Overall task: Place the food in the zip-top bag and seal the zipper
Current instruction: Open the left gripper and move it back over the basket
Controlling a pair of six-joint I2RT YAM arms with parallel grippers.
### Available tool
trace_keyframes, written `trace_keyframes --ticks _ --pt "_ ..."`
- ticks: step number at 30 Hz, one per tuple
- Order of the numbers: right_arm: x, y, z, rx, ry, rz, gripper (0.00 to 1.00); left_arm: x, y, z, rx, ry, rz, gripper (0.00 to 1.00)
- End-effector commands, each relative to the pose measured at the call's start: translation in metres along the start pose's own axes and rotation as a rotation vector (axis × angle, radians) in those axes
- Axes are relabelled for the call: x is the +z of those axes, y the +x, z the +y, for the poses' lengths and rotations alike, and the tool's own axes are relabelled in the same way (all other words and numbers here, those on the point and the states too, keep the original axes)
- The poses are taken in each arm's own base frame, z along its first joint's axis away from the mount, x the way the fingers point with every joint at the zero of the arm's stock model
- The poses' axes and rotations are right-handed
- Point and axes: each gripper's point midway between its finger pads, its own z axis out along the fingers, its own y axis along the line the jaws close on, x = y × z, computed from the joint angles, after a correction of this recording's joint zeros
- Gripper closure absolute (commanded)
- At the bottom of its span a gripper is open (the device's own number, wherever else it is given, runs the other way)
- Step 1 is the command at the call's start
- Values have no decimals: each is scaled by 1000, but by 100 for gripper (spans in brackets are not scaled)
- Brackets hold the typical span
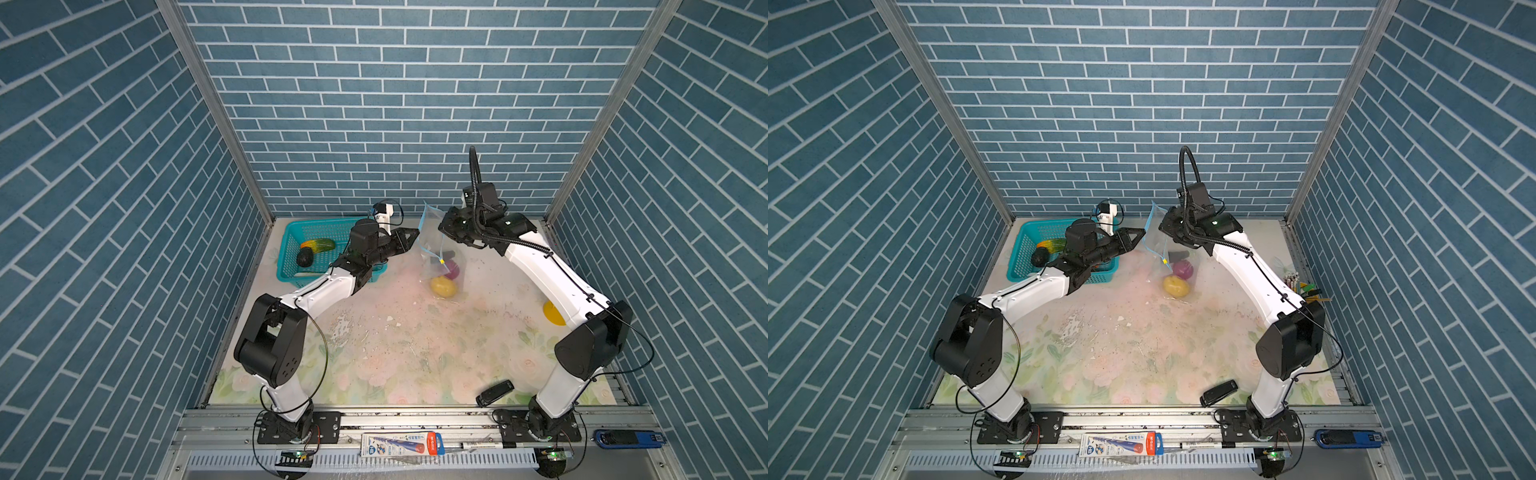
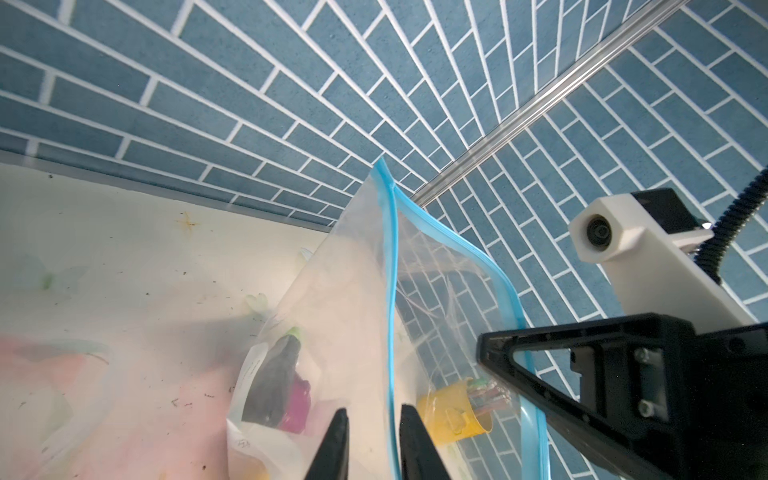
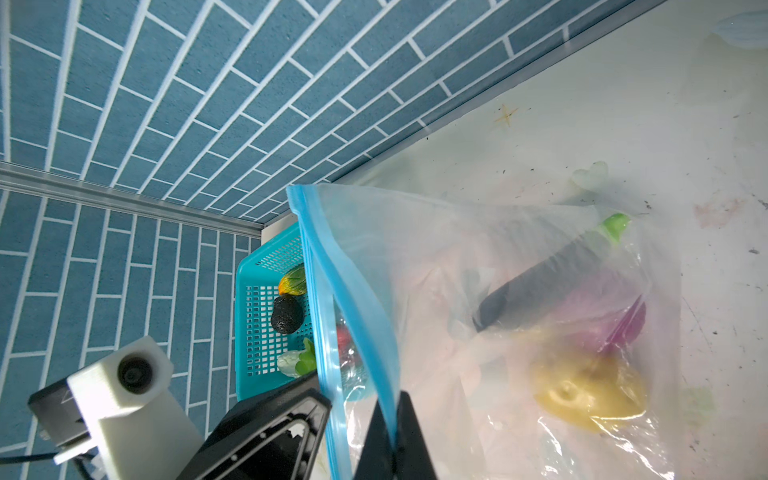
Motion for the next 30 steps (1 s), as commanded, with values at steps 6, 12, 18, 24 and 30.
trace_keyframes --ticks 6,12,18,24,30 --pt "23 10 -7 24 15 27 100 -33 -13 26 46 -111 -37 55" --pt "30 17 -5 24 -1 61 100 -46 -17 39 84 -186 -21 44" --pt "31 20 -7 22 3 72 100 -65 -18 58 159 -353 14 40" --pt "29 20 -5 18 -3 71 100 -81 -21 75 204 -519 61 40" --pt "30 21 -5 16 -6 75 100 -96 -27 89 250 -652 90 37"
